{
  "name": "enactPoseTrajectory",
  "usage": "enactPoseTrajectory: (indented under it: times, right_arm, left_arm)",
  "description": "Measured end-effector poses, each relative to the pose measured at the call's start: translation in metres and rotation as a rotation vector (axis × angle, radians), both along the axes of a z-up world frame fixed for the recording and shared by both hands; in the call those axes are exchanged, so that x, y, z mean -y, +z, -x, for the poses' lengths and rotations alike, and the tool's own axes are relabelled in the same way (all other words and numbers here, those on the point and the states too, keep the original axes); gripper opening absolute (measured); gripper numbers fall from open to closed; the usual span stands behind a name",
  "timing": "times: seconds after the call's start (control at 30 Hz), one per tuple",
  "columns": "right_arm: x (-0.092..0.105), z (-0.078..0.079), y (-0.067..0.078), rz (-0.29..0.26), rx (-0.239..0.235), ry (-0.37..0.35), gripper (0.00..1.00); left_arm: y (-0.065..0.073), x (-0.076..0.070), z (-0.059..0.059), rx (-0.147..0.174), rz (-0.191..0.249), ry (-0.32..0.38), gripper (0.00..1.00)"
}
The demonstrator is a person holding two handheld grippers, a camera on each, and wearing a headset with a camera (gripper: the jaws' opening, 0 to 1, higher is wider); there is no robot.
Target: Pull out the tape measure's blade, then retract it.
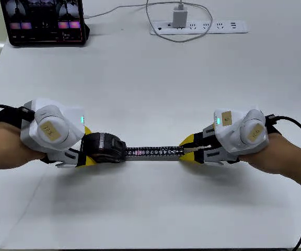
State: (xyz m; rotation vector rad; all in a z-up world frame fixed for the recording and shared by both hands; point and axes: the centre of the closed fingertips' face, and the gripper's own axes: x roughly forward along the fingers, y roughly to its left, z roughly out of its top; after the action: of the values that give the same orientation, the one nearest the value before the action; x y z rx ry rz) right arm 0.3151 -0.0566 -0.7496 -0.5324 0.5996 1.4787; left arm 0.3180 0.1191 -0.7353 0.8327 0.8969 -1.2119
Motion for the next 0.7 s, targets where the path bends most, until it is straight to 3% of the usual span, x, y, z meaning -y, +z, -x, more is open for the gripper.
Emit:
enactPoseTrajectory:
  times: [0.7]
  right_arm:
    - [0.023, 0.002, 0.001, 0.018, 0.015, -0.003, 0.08]
  left_arm:
    - [0.000, 0.000, 0.000, -0.009, -0.005, 0.009, 0.27]
